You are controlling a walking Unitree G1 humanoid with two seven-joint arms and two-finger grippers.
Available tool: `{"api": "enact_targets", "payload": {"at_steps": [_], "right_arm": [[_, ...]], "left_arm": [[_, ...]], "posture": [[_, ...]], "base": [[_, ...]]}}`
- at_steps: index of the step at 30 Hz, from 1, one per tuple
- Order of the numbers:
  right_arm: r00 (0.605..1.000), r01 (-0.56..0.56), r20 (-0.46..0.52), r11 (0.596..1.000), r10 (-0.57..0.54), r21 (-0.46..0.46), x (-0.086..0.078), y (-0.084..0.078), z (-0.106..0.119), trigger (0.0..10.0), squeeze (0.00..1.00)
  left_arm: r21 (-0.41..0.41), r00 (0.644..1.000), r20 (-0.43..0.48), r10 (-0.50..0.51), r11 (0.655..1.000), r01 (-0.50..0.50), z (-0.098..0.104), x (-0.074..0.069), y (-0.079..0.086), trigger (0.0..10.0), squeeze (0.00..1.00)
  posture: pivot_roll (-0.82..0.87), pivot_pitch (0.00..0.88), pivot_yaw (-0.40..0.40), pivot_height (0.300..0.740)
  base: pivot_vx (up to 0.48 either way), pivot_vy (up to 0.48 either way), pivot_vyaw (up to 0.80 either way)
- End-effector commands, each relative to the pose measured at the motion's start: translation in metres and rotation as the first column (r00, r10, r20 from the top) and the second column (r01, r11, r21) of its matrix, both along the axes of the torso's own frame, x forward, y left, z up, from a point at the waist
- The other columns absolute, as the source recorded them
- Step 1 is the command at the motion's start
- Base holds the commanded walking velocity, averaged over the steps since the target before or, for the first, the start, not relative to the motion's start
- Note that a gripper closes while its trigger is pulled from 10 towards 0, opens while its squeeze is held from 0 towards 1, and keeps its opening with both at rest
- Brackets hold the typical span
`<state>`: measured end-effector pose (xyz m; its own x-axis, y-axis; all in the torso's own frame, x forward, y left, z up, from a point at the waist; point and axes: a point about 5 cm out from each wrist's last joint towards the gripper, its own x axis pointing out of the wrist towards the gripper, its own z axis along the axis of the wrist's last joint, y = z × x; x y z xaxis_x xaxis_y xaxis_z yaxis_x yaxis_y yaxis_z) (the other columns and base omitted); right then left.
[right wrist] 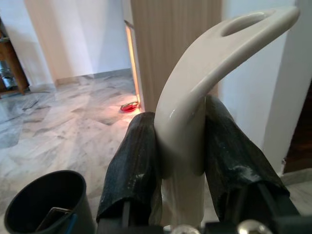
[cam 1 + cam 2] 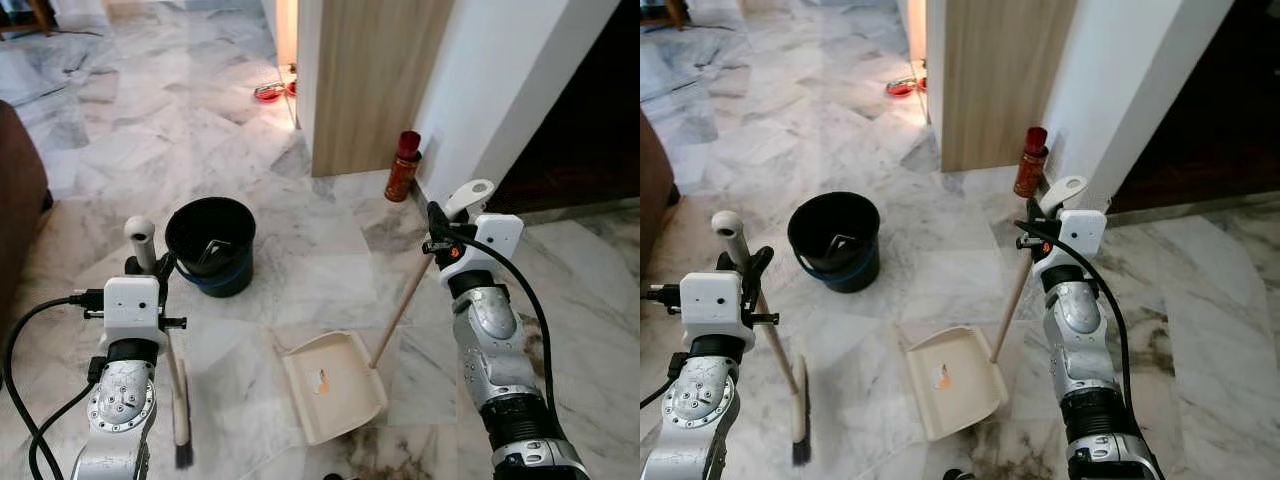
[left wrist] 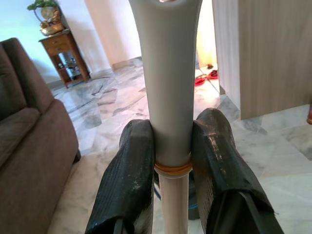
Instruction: Sweep floor
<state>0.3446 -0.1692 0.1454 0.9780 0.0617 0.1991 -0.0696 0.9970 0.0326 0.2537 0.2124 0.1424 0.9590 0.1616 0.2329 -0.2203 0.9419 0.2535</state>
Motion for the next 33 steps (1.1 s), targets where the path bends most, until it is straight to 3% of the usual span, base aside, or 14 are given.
{"api": "enact_targets", "payload": {"at_steps": [1,8,33], "right_arm": [[1.000,0.007,0.027,1.000,-0.008,0.010,0.0022,-0.0018,0.0085,10.0,0.00],[1.000,0.003,0.025,1.000,-0.003,0.007,0.0026,-0.0013,0.0086,10.0,0.00],[0.999,-0.009,0.036,1.000,0.009,0.002,0.0057,0.0010,0.0144,10.0,0.00]], "left_arm": [[0.035,1.000,0.025,0.011,0.999,-0.012,0.0067,-0.0001,0.0003,10.0,0.00],[0.043,1.000,0.023,0.015,0.999,-0.016,0.0064,-0.0005,0.0000,10.0,0.00],[0.045,1.000,0.022,0.004,0.999,-0.005,0.0054,0.0012,-0.0038,10.0,0.00]], "posture": [[-0.02,0.159,-0.032,0.740],[-0.01,0.159,-0.036,0.740],[-0.02,0.153,-0.042,0.740]], "base": [[0.000,0.000,-0.80],[0.000,-0.183,-0.80],[0.000,0.000,-0.80]]}}
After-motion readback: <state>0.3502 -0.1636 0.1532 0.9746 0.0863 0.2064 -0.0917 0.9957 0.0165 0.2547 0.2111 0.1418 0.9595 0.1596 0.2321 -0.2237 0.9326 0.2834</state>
